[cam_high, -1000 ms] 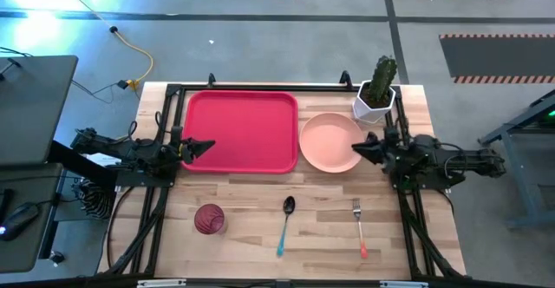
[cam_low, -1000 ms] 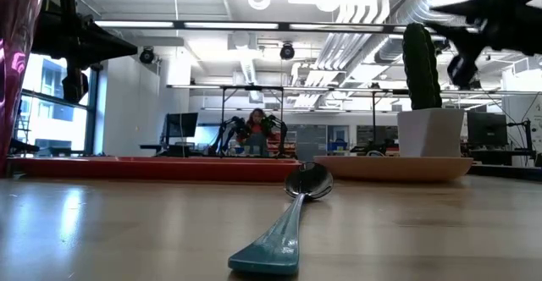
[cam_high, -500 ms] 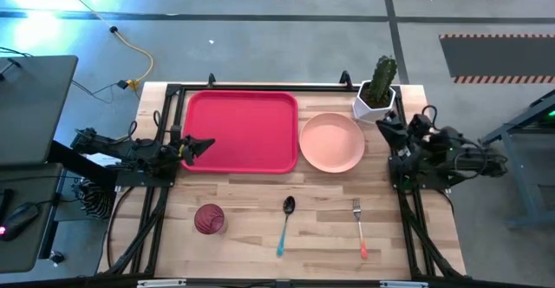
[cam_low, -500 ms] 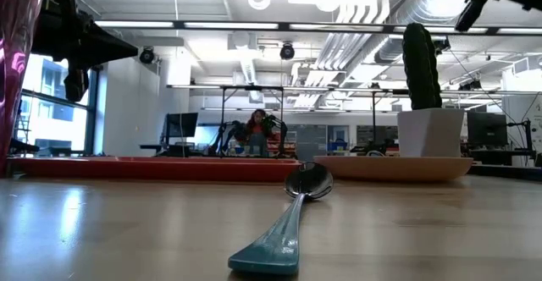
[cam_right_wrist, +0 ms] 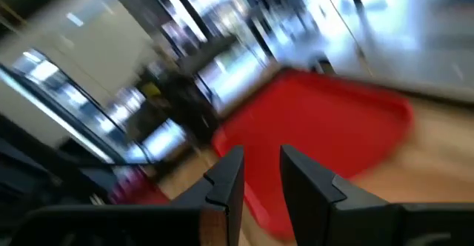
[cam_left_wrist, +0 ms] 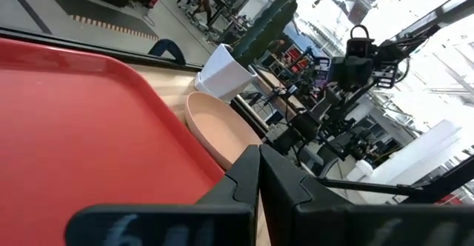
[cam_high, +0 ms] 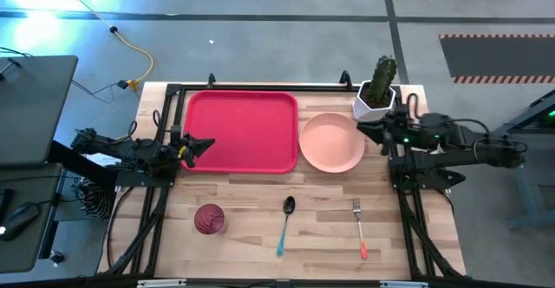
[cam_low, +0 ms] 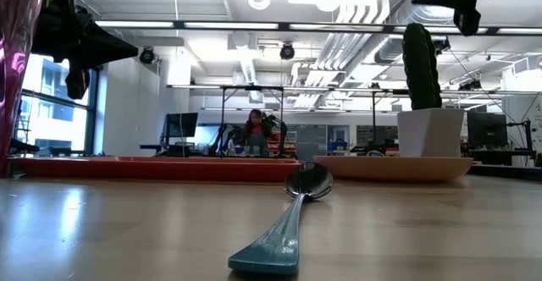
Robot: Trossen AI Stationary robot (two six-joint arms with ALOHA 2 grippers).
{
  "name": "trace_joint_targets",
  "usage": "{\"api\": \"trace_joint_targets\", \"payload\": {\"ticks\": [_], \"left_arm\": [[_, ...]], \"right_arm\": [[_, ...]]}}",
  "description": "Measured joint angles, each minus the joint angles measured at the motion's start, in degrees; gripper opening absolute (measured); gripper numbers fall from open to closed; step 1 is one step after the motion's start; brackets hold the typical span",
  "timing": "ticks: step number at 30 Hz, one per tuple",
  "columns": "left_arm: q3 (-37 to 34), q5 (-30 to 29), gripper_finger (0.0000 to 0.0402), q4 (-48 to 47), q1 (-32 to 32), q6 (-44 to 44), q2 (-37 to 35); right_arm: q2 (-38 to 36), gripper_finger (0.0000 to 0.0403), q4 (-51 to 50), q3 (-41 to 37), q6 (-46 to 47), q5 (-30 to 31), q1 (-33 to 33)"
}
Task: Pick and place plate/cup/fork/spoon on tray
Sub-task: Put the light orange plate on the middle of the red serving tray
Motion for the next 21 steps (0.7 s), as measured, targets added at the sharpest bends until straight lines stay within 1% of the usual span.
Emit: {"api": "trace_joint_targets", "payload": {"ticks": [2,6,9,13,17,21], "left_arm": [[0.0,0.0,0.0,0.0,0.0,0.0,0.0],[0.0,0.0,0.0,-0.02,0.0,0.0,0.01],[-0.01,0.0,0.0,-0.04,0.0,0.0,0.0],[0.0,0.02,0.0,-0.07,0.0,0.0,0.01],[0.0,0.0,0.0,-0.07,0.0,0.0,0.0],[0.0,0.02,0.0,-0.04,0.0,0.0,0.01]], "right_arm": [[3.79,0.008,-4.22,2.17,2.2,-0.17,0.0],[10.41,0.008,-8.42,5.04,2.04,-1.42,0.0],[14.56,0.0085,-8.66,6.33,0.75,-3.72,0.0],[19.59,0.0108,-8.54,7.27,0.63,-5.92,0.0],[24.03,0.0135,-8.26,7.38,0.6,-6.4,0.0],[28.62,0.0147,-8.25,7.38,0.27,-6.92,0.0]]}}
